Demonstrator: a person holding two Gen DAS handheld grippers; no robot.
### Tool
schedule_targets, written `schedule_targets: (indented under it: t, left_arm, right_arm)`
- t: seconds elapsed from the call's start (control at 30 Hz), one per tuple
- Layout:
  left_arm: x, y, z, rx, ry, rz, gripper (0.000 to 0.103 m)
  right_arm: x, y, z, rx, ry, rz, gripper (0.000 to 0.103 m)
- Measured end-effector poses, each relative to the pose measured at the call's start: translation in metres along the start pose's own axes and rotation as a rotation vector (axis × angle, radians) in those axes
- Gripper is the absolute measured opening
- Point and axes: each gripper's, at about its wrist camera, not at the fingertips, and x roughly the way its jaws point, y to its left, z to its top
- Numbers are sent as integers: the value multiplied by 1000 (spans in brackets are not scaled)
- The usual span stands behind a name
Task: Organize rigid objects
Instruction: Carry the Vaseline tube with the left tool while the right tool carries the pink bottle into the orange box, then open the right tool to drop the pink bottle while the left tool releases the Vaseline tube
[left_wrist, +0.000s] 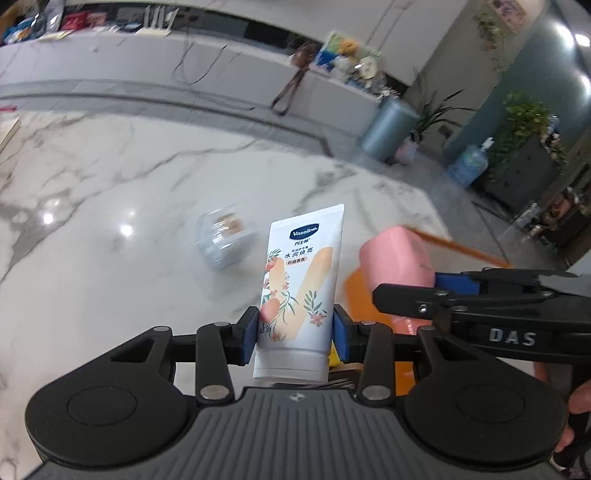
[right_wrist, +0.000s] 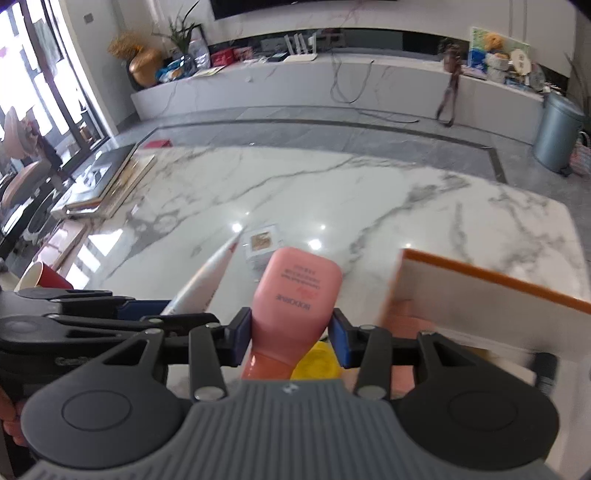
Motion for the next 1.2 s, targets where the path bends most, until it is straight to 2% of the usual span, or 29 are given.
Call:
schedule_targets:
  t: [0.1,0.27,0.37,0.5,0.57,0.67,0.87,0.97,1.2]
  left_arm:
    - [-8,-32,6,53,-15,-40,47]
    - [-9,-92,6,176,10,-87,47]
    - [-1,-122,2,232,29,-110,47]
    - [19,-149,-5,259,69,-123,47]
    - [28,-157,-11,268,95,-118,47]
    - [41,-168,-15,294,134,-71,47]
    - [56,-171,-21,333,186,-5,47]
    - [55,-168,-23,332,174,25,47]
    - [62,-168,-22,344,177,55,47]
  right_arm:
    - [-23,-18,-4,16,-17,-38,45]
    - [-52,-51,-17,43,-12,-118,45]
    - [-66,-71,-29,66,-9,-153,45]
    - [-74,-90,-43,78,15,-177,45]
    - [-74,-99,-51,88,32,-177,45]
    - [-65,-111,-63,119,67,-165,45]
    - [-38,-123,-79,166,131,-113,45]
    - [-24,-124,-85,181,170,-64,45]
    - [2,-121,-90,187,209,-13,45]
